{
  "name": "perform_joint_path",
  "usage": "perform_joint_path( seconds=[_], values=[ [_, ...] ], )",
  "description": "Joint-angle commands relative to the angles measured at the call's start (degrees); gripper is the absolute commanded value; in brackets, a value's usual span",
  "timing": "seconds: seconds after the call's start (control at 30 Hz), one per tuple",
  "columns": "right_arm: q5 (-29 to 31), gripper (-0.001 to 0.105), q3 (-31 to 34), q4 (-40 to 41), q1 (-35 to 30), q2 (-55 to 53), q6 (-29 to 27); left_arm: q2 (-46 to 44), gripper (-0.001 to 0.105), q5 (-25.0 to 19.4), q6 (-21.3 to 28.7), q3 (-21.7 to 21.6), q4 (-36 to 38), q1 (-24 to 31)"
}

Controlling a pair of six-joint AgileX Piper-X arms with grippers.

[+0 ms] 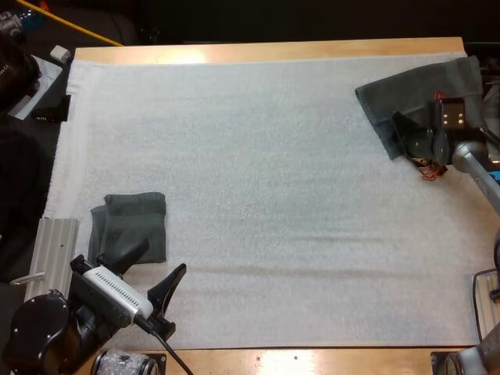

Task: Pick towel from pile, fold and stack

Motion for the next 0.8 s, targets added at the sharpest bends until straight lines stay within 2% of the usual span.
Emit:
perform_joint_path(
  seconds=[0.0,0.13,0.17,0.33,0.63,0.67,0.77],
  values=[
    [-0.8,0.033,-0.3,-0.1,0.0,0.4,-0.1,0.2,0.062,0.6,-0.7,-0.3,-0.1,-0.3],
    [-1.4,0.005,-0.3,-0.4,0.1,0.5,-0.3,0.3,0.062,0.5,-0.6,-0.3,0.0,-0.3],
    [-1.8,0.001,-0.3,-0.5,0.1,0.5,-0.6,0.3,0.062,0.5,-0.7,-0.3,0.1,-0.2],
    [-2.9,0.0,-0.5,0.0,0.3,-1.1,-4.9,0.2,0.062,0.5,-0.6,-0.3,0.7,-0.2],
    [-1.2,0.0,-0.4,3.7,4.2,-15.7,-24.8,0.1,0.062,0.5,-0.6,-0.3,0.6,-0.2],
    [-1.0,0.0,-0.4,2.1,3.1,-12.1,-19.3,0.2,0.061,0.3,-0.6,-0.4,0.8,-0.2],
    [0.1,0.001,-0.4,2.0,3.5,-12.1,-19.7,0.3,0.061,0.2,-0.7,-0.3,0.8,-0.1]
  ],
)
